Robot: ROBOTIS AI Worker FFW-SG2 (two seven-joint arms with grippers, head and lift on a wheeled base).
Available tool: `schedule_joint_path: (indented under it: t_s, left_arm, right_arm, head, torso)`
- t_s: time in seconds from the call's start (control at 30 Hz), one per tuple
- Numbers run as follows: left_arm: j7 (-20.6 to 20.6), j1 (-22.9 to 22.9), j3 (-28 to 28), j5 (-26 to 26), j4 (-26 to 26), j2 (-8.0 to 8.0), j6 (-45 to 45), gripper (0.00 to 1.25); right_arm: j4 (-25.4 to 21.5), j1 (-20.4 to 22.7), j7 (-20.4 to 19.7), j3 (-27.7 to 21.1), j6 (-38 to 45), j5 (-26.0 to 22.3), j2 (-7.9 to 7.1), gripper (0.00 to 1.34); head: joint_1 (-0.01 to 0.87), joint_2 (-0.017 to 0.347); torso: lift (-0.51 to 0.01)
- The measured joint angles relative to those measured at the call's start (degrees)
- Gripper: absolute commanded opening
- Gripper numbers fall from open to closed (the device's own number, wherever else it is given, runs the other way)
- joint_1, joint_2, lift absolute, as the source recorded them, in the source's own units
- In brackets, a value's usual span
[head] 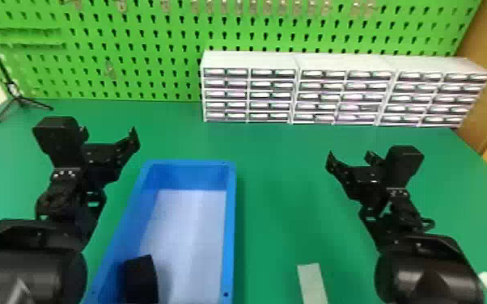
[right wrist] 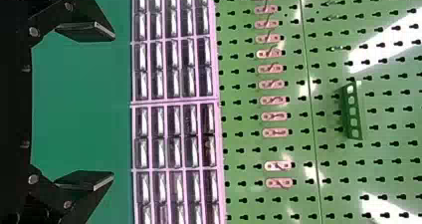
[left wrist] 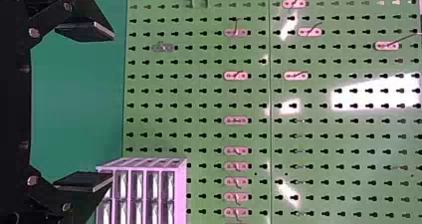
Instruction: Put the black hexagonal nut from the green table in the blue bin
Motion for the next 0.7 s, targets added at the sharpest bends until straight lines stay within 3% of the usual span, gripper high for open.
schedule_joint_path:
  t_s: [0.7]
  left_arm:
    - [0.00,0.00,0.00,0.10,0.00,0.00,0.00,0.98]
  right_arm:
    - [0.00,0.21,-0.56,0.07,-0.16,0.43,0.00,1.04]
  head:
    - [0.683,0.028]
  torso:
    - [-0.096]
